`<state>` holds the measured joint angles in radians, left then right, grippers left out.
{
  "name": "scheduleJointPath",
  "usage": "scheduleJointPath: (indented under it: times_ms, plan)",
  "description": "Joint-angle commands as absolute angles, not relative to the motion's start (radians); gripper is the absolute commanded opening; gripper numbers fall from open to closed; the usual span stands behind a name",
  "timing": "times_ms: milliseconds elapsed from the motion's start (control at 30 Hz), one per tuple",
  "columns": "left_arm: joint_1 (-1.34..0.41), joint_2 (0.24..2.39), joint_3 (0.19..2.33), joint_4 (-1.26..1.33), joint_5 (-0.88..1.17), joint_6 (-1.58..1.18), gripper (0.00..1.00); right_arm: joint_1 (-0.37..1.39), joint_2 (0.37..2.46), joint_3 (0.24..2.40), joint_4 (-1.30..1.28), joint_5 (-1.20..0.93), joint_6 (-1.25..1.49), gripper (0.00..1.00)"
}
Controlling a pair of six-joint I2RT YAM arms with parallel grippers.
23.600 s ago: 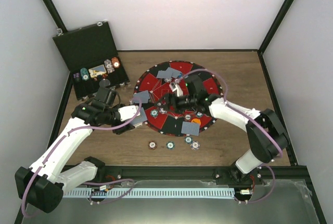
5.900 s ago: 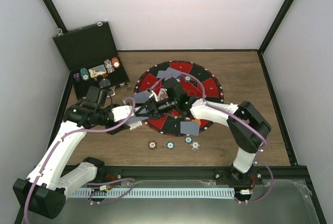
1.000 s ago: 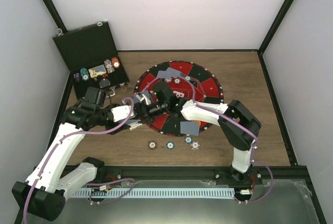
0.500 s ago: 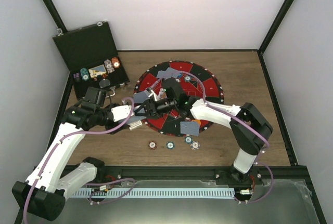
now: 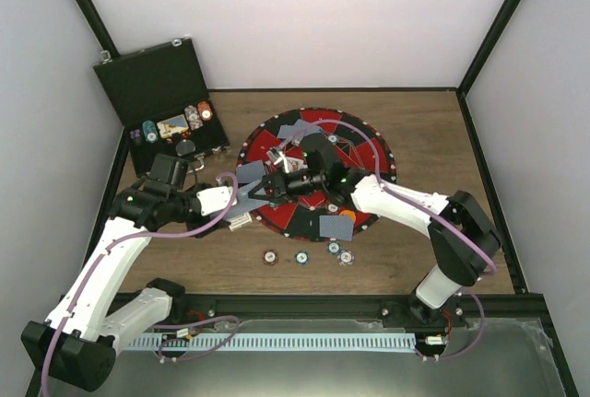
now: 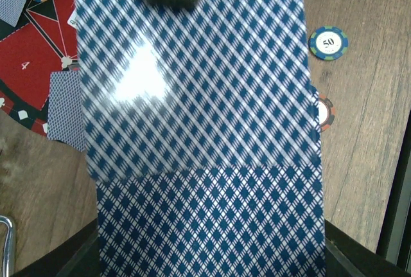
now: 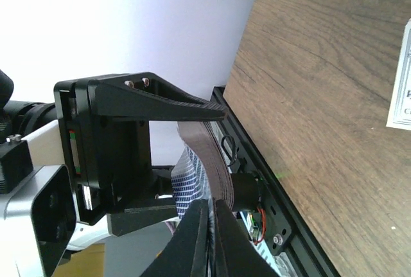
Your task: Distribute texas hold em gaming equipment
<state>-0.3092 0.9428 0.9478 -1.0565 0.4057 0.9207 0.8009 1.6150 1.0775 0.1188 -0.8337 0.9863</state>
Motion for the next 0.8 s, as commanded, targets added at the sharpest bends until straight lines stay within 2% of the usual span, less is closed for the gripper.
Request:
scheduleJointPath:
  times_ms: [0,133,333,533,767]
  plan:
    - [-0.312,0.938,0.955,-1.034,0.431,0.941,0.19,0.752,1.567,1.055,0.081,-0.82,0.98,0.01]
    - [-0.312,0.936,0.946,-1.033,0.418,0.946,0.19,0.671,1.527,1.045,0.029,-0.832,0.939,0.01]
    - [-0.312,0.939,0.946,-1.032,0.417,0.947,0.19,0.422,1.504,1.014,-0.074,-0.858,0.827,0.01]
    - [-0.313,0.939,0.95,-1.035,0.42,0.939,0.19,0.247,1.65,1.076,-0.183,-0.838,0.694,0.01]
    - [-0.313,0.936,0.951,-1.044,0.411,0.942,0.19,0.18,1.862,1.206,-0.289,-0.738,0.583,0.01]
